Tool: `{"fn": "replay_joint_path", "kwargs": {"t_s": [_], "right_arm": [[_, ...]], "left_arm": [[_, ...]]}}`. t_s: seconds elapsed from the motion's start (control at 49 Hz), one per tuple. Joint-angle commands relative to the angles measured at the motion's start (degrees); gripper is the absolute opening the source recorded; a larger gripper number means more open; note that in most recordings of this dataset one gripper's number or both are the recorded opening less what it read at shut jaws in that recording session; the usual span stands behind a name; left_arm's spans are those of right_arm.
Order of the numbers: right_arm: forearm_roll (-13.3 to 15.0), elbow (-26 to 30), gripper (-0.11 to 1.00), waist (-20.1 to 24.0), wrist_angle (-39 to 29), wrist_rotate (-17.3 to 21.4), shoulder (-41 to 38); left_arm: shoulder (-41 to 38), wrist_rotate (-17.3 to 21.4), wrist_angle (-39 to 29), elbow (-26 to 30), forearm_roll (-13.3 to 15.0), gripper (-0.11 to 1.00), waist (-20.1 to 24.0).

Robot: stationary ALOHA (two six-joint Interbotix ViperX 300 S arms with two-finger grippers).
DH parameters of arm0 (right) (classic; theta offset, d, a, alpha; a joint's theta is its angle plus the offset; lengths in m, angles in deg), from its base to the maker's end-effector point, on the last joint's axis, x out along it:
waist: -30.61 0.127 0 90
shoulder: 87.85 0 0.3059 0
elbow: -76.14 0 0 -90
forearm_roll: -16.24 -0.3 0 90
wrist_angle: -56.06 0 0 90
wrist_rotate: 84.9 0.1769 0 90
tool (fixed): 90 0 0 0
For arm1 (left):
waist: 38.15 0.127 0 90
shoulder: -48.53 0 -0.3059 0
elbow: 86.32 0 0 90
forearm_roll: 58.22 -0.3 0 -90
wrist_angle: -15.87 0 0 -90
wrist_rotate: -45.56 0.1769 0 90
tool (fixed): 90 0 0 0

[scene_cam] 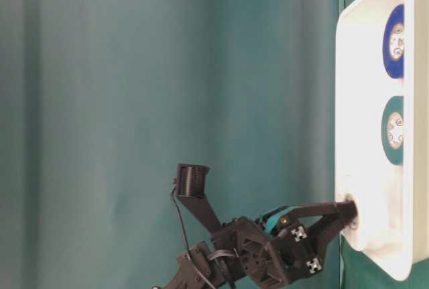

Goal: Put the tape into the white case with the left arm.
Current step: 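Carry the white roll into the tray left of the teal roll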

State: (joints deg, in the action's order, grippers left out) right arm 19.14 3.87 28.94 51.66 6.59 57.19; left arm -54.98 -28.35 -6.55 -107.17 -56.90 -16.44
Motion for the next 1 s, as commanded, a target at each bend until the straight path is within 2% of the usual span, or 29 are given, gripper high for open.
{"fn": "replay_joint_path", "kwargs": {"t_s": [0.0,0.49,0.531,0.674,0.715,0.98], "right_arm": [[0.09,0.70,-0.09,0.00,0.53,0.09,-0.35],[0.09,0.88,-0.09,-0.09,0.44,0.09,-0.35],[0.09,0.88,-0.09,0.00,0.44,0.09,-0.35],[0.09,0.88,-0.09,0.00,0.35,0.09,-0.35],[0.09,0.88,-0.09,0.00,0.35,0.09,-0.35],[0.09,0.97,-0.09,0.00,0.35,0.09,-0.35]], "left_arm": [[0.70,0.09,0.53,1.05,-0.09,0.26,0.09],[0.70,0.09,1.14,0.97,-0.09,0.27,-0.09],[0.70,0.00,1.32,0.88,-0.09,0.33,0.00],[1.32,0.00,1.41,0.35,-0.09,0.76,-0.09],[1.67,0.00,1.41,0.18,-0.09,0.84,-0.09],[5.27,-0.18,1.49,-2.37,-0.09,0.81,-0.70]]}}
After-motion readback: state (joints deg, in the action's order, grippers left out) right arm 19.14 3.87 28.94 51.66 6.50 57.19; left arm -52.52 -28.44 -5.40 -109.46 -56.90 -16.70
